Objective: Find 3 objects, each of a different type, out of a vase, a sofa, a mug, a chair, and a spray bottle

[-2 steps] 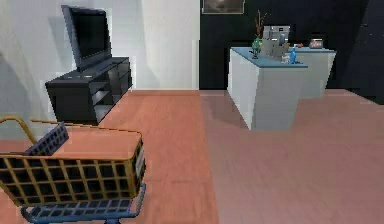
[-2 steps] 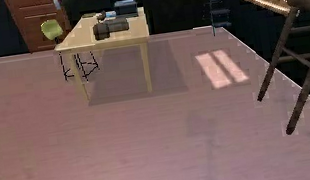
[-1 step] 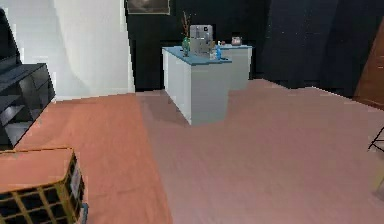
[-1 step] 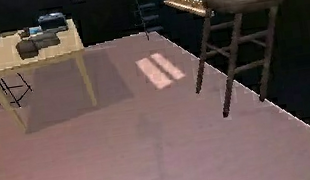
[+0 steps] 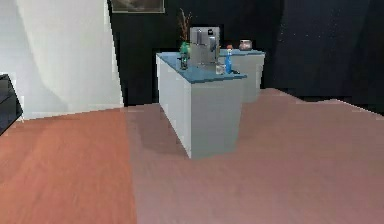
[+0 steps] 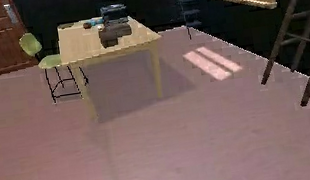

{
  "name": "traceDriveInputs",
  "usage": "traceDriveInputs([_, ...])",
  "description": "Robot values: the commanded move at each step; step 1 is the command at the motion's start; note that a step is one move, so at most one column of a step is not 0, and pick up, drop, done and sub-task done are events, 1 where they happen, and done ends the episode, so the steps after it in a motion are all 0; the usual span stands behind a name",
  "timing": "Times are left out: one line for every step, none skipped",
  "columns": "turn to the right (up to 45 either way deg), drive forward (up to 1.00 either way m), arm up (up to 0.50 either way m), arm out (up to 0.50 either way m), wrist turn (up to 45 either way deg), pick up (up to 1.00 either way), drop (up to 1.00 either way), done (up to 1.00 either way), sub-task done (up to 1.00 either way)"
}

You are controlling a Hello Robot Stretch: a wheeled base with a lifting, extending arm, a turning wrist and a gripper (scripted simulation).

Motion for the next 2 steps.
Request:
traceDriveInputs([0.0, 1.0, 0.0, 0.0, 0.0, 0.0, 0.0, 0.0, 0.0])
traceDriveInputs([12.0, 0.0, 0.0, 0.0, 0.0, 0.0, 0.0, 0.0, 0.0])
